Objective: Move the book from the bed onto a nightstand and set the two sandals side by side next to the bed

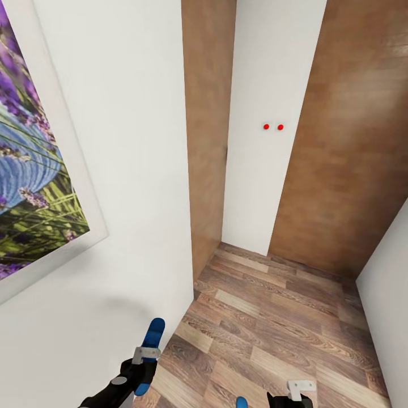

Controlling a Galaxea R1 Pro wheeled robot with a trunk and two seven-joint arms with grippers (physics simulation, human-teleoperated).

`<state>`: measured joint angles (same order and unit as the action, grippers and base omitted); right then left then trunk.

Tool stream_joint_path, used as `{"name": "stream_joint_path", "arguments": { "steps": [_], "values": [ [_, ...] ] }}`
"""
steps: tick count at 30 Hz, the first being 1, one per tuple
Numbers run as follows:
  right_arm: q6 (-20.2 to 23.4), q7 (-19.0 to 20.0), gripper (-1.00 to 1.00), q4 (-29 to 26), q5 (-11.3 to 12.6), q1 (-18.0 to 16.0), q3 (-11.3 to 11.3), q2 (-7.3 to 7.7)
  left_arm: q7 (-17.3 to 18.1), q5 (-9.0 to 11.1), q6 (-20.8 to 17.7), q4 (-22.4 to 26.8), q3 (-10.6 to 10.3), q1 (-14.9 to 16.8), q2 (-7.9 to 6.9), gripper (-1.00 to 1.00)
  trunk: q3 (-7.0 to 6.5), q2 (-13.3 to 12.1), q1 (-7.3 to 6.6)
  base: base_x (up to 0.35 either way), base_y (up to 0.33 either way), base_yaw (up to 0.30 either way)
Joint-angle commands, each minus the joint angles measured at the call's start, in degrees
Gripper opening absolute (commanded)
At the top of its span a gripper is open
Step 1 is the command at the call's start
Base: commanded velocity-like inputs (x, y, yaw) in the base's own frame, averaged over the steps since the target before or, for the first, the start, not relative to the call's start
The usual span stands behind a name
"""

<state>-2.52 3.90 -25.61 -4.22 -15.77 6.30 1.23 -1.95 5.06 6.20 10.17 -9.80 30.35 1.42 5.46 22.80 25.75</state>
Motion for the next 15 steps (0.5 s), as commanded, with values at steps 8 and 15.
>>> {"name": "stream_joint_path", "arguments": {
  "steps": [8,15],
  "values": [
    [-0.20,0.41,1.00,0.04,-0.44,-0.04,0.47,-0.05,-0.24,0.48,0.22,-0.08,-0.49,0.06,-0.01,-1.00,0.12,0.12,0.03,0.001,0.000,0.000],
    [-0.20,0.41,1.00,0.04,-0.44,-0.05,0.47,-0.08,-0.24,0.48,0.22,-0.07,-0.49,0.06,-0.01,-1.00,0.12,0.12,0.03,0.000,0.000,0.000]
  ]
}}
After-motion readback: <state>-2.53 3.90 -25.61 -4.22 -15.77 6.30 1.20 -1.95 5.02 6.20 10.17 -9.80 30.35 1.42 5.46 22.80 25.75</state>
